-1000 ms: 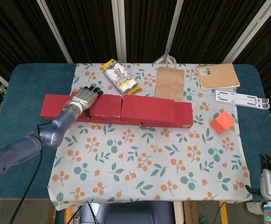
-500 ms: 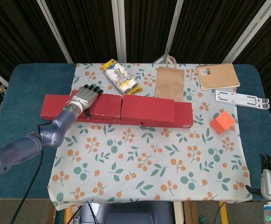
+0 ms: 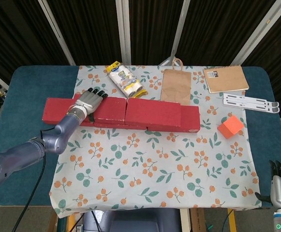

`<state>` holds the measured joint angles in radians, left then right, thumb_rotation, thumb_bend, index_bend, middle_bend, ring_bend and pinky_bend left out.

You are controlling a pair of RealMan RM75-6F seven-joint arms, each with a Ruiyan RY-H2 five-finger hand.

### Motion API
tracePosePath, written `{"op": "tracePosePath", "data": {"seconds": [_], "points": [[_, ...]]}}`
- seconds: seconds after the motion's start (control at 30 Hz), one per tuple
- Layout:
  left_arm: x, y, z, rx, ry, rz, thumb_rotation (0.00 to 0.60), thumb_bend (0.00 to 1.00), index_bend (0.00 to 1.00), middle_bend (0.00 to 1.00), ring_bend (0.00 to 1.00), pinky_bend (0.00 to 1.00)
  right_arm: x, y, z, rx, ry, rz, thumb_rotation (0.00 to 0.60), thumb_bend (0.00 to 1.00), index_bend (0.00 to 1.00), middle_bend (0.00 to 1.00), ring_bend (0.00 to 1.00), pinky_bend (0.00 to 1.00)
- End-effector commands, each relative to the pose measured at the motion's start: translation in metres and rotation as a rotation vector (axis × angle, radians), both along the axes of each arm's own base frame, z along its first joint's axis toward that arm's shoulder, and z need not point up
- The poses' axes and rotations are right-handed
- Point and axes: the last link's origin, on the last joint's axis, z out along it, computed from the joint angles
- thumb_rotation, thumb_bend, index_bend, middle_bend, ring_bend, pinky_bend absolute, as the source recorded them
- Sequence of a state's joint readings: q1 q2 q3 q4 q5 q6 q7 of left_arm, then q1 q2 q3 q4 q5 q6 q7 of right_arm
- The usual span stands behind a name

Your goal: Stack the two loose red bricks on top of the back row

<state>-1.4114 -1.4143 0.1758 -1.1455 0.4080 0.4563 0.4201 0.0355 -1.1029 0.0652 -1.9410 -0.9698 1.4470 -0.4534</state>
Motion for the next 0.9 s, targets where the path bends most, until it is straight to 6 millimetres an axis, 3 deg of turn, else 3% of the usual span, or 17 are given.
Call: {"op": "tracePosePath", "data": {"seconds": [0.03, 0.4, 0.57, 0.7, 0.8, 0.9], "points": [[0.002, 0.0, 0.002, 0.004, 0.0, -0.003, 0.6, 0.01, 0.0, 0.0, 0.0, 0.04, 0.0, 0.0, 0.0, -0.002, 0.004, 0.001, 0.6, 0.19, 0.0, 0.0, 0.0, 0.0], [0.014, 0.0, 0.033, 0.111, -0.013, -0.062, 0.6, 0.0, 0.0, 0.0, 0.0, 0.0, 0.001, 0.0, 0.0, 0.001, 0.006, 0.004, 0.6, 0.19, 0.0, 0.0, 0.0, 0.0], [0.019, -0.014, 0.054, 0.114, -0.059, -0.071, 0.6, 0.0, 0.0, 0.0, 0.0, 0.0, 0.003, 0.001, 0.0, 0.002, 0.002, 0.01, 0.6, 0.19, 0.0, 0.0, 0.0, 0.0], [0.021, -0.041, 0.075, 0.11, -0.144, -0.078, 0.6, 0.0, 0.0, 0.0, 0.0, 0.05, 0.003, 0.002, 0.001, 0.005, -0.005, 0.013, 0.6, 0.19, 0.0, 0.0, 0.0, 0.0], [0.007, -0.081, 0.102, 0.14, -0.21, -0.078, 0.6, 0.0, 0.01, 0.0, 0.0, 0.1, 0.003, 0.003, 0.002, 0.001, -0.011, 0.015, 0.6, 0.19, 0.0, 0.0, 0.0, 0.0], [-0.035, -0.149, 0.14, 0.244, -0.227, -0.063, 0.6, 0.0, 0.02, 0.0, 0.0, 0.1, 0.005, 0.004, 0.004, -0.001, -0.027, 0.031, 0.6, 0.19, 0.0, 0.0, 0.0, 0.0]]}}
